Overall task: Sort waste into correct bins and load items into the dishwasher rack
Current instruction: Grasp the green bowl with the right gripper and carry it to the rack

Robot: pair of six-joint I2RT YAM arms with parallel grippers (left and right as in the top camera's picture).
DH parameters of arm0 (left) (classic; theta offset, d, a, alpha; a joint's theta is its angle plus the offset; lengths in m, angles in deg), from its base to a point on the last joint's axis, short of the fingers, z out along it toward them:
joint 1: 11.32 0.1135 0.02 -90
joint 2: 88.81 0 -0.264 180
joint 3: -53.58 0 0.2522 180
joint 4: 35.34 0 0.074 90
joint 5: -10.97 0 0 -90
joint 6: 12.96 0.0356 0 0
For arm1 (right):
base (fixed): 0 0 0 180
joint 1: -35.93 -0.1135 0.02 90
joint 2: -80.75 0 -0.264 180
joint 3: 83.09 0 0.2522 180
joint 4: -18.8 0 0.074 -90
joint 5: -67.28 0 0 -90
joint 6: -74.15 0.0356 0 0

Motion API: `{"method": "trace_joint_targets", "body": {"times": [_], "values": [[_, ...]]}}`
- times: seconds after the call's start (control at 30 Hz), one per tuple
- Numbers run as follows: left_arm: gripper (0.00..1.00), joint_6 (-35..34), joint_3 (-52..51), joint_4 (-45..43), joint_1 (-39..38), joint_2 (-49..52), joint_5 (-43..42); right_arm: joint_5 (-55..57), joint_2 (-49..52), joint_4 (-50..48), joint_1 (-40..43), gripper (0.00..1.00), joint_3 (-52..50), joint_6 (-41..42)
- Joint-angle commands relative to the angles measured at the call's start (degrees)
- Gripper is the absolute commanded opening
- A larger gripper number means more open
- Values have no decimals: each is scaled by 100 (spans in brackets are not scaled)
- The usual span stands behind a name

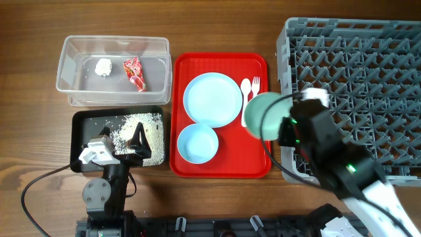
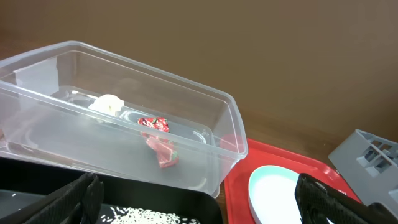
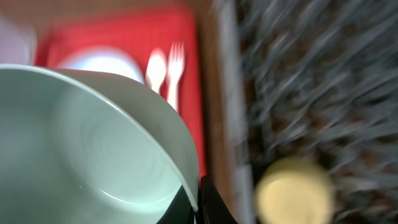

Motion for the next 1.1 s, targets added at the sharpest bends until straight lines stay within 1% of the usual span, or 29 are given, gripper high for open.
{"method": "trace_joint_targets", "body": {"times": [0.0,0.1,0.17,0.23,0.4,0.47,0.57,0.87,0.97,1.07], "values": [[100,74,-59,-24,42,-61,-87,2424,-557,33,37,4,317,120],[100,74,-59,-24,42,-61,-85,3742,-579,-74,328,4,326,170],[100,74,-59,-24,42,-61,-87,4221,-424,-201,675,4,328,66],[100,74,-59,-24,42,-61,-87,4295,-155,-358,1255,4,330,-306],[100,74,-59,-24,42,-61,-87,4035,566,-586,2402,4,334,-334],[100,74,-59,-24,42,-61,-87,4039,1054,-846,2789,4,334,-566],[100,74,-59,-24,42,-61,-87,4070,1602,-1228,2955,4,334,-1128],[100,74,-59,-24,42,-61,-87,4385,3182,-2133,3018,4,334,-1987],[100,74,-59,-24,42,-61,-87,4435,3480,-2238,3021,4,334,-2177],[100,74,-59,-24,42,-61,-87,4730,3674,-2417,3021,4,334,-2361]]}}
